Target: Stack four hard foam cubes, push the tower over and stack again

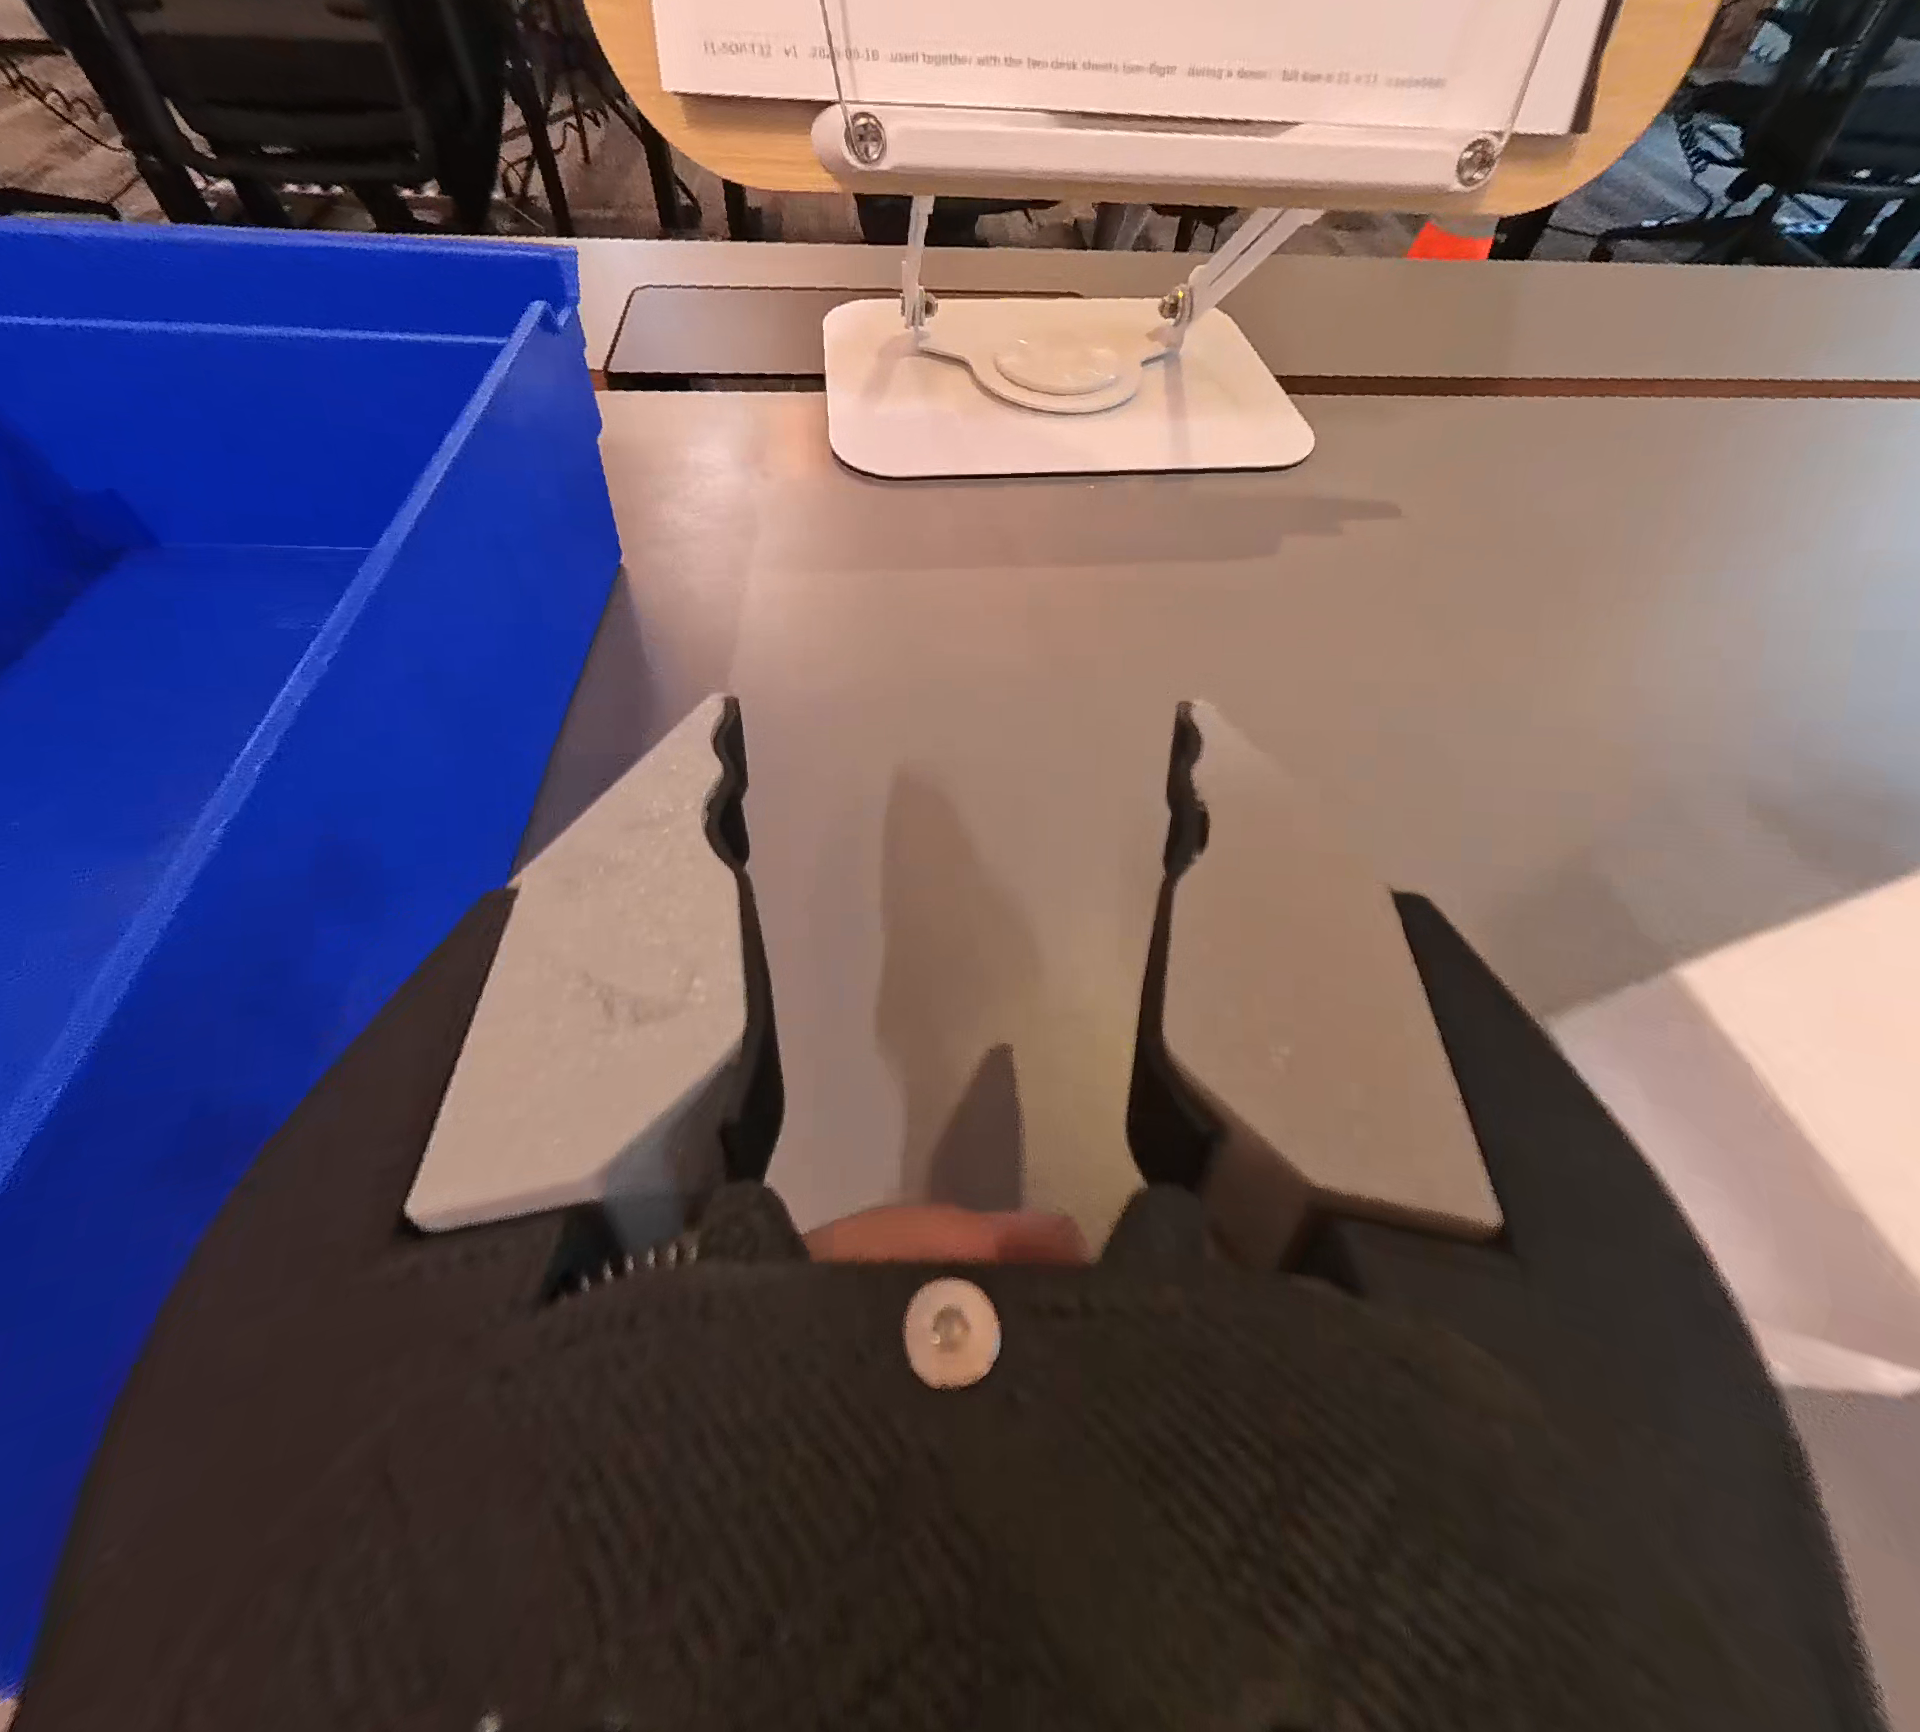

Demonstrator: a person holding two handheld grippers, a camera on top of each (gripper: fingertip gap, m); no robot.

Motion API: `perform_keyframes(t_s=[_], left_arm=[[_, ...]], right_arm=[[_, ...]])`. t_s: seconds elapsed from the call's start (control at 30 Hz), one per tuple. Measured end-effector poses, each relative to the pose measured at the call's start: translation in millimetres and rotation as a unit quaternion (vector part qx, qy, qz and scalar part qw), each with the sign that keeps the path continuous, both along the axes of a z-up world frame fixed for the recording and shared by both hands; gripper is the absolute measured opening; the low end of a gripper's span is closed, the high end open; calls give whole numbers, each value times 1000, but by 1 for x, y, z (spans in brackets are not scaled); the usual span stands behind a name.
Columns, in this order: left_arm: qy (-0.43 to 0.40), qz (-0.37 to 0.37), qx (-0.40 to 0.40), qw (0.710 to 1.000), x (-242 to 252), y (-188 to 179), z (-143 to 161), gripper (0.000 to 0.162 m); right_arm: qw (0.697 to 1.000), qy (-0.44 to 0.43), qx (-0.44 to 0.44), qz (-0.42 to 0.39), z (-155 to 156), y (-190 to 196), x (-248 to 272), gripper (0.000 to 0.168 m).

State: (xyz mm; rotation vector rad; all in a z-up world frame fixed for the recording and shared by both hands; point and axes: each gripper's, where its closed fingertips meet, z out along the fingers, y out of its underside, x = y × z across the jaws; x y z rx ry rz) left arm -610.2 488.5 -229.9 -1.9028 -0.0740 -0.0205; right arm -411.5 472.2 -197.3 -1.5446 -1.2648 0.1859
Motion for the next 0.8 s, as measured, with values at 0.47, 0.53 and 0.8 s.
perform_keyframes(t_s=[0.47, 0.53, 0.8], left_arm=[[54, -22, 2, 998, 18, 4, 1, 75], [50, -23, 9, 998, 19, 4, 3, 76], [65, -21, 29, 997, 24, 5, 8, 84]], right_arm=[[995, 38, -40, -81, -55, 60, 101, 0], [993, 54, -51, -93, -55, 65, 111, 0], [991, 59, -67, -98, -61, 66, 111, 4]])
